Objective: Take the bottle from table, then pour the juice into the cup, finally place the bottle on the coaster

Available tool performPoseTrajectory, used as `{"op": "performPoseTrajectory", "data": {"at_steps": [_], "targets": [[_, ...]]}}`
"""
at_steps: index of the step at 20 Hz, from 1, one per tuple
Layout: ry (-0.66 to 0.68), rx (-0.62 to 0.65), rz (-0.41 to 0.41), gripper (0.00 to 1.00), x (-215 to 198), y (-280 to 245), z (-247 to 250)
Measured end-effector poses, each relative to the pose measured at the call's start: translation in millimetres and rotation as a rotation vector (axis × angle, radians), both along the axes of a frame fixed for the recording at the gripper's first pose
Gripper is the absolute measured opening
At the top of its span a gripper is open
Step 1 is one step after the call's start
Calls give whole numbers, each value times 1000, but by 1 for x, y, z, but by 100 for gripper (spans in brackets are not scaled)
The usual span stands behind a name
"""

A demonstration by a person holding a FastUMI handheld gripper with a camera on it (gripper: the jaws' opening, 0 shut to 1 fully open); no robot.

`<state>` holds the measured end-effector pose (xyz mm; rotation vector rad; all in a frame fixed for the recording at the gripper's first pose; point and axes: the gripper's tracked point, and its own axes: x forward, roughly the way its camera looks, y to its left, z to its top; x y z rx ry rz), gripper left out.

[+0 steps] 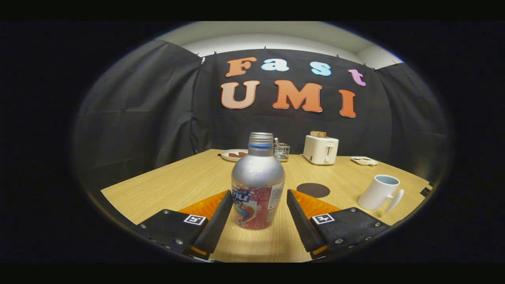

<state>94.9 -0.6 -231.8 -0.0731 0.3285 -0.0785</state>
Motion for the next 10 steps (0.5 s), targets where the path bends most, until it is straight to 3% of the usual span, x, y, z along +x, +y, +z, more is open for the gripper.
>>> {"op": "performPoseTrajectory", "data": {"at_steps": [4, 10], "targets": [[63, 4, -5, 82, 7, 1, -24], [37, 10, -36, 76, 7, 1, -17]]}}
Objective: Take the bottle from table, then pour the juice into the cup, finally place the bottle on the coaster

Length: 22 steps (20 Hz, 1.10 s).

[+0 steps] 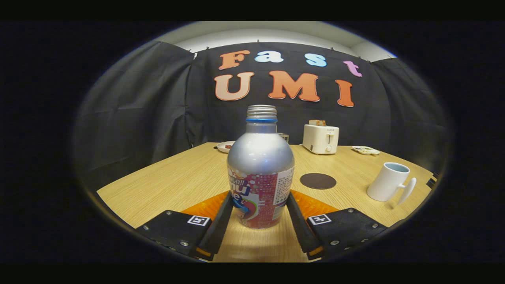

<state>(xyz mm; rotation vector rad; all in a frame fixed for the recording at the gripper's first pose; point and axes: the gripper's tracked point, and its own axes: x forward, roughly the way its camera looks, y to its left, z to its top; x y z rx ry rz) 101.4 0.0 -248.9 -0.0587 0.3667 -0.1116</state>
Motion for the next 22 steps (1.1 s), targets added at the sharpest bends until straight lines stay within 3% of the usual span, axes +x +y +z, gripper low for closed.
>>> {"op": "performPoseTrajectory", "data": {"at_steps": [7, 17, 22], "targets": [[-45, 150, -11, 74, -2, 5, 32], [-120, 616, -59, 74, 0, -10, 60], [-139, 784, -124, 74, 7, -33, 58]]}}
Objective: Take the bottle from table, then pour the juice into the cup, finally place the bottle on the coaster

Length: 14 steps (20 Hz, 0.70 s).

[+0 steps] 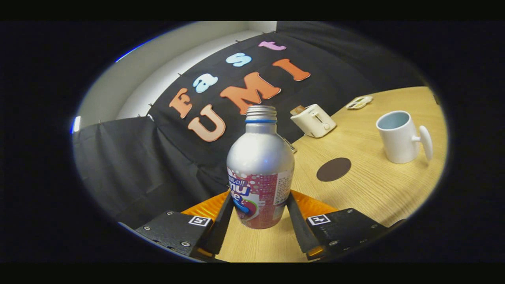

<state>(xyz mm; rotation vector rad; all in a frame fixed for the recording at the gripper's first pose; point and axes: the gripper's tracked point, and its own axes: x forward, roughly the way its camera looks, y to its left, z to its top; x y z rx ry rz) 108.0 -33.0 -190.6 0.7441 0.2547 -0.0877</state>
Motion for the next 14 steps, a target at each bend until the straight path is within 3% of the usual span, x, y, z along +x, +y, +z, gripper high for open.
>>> {"op": "performPoseTrajectory", "data": {"at_steps": [8, 14], "targets": [[-37, 253, -97, 74, -5, -33, 11], [-41, 421, -115, 74, 0, -43, 9]]}}
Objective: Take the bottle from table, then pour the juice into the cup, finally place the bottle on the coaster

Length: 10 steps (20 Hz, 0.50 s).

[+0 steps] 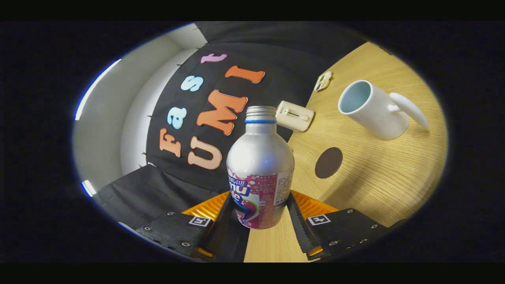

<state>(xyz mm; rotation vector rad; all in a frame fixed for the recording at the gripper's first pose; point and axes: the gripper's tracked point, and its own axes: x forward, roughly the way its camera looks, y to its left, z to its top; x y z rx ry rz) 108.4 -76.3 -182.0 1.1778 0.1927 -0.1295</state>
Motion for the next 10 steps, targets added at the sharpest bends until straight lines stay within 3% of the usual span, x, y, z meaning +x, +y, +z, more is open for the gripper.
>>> {"op": "performPoseTrajectory", "data": {"at_steps": [10], "targets": [[-67, 281, -92, 74, 10, -32, 10]]}}
